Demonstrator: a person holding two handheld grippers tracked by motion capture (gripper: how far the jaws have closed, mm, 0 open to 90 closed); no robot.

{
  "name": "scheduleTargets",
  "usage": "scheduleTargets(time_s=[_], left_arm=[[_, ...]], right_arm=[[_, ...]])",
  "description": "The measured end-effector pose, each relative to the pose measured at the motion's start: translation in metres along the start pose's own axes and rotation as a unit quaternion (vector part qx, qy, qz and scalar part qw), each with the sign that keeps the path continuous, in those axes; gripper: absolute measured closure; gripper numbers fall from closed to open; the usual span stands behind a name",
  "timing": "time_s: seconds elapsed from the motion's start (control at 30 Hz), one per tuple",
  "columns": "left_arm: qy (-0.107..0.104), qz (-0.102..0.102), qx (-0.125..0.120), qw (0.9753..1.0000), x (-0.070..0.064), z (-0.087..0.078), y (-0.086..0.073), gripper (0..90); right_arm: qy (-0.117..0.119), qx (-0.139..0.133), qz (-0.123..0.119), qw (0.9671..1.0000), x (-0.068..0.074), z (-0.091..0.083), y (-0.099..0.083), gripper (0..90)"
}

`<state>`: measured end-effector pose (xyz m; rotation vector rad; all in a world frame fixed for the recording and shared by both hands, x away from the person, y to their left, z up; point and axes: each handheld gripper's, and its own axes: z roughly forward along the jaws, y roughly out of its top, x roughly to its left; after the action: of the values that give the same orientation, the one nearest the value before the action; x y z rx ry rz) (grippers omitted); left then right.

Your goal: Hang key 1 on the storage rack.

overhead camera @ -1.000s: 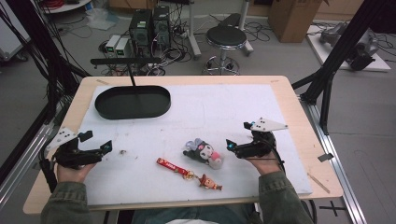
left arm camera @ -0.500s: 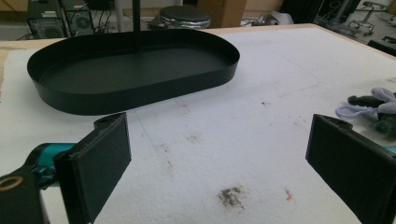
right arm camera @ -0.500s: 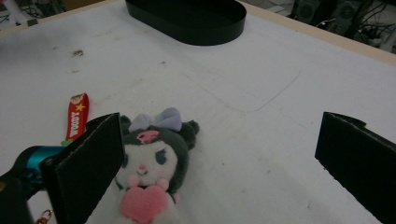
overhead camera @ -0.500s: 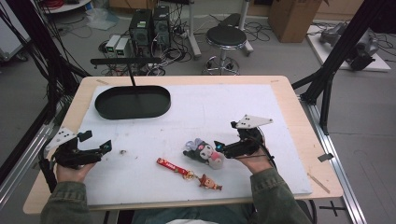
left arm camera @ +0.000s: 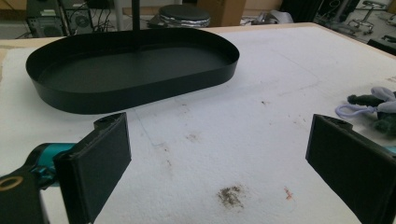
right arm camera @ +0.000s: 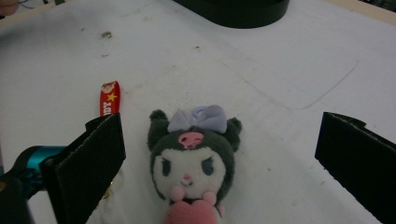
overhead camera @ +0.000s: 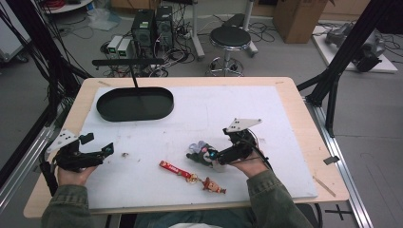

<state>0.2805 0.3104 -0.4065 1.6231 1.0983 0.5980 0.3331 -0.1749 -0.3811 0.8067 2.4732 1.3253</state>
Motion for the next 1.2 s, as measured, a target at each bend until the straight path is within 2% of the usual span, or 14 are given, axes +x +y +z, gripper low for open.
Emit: scheduleTargets(time_s=[0.13, 0.47, 0.93, 1.2], left_arm=[[0.001, 0.000, -0.001, 1.0000, 0.000, 0.000, 0.000, 7.0], [-0.001, 0.000, 0.000, 1.0000, 0.000, 0.000, 0.000, 7.0], [0.000, 0.001, 0.000, 1.0000, 0.000, 0.000, 0.000, 7.0], [0.000, 0.000, 0.000, 1.0000, 0.000, 0.000, 0.000, 7.0]], right_arm=[[0.014, 0.019, -0.012, 0.9997, 0.010, 0.007, 0.006, 0.8], [0.036, 0.058, -0.017, 0.9975, 0.025, 0.023, 0.016, 0.9], [0.061, 0.090, -0.031, 0.9936, 0.044, 0.038, 0.021, 1.2], [0.070, 0.113, -0.046, 0.9901, 0.056, 0.049, 0.023, 1.2]])
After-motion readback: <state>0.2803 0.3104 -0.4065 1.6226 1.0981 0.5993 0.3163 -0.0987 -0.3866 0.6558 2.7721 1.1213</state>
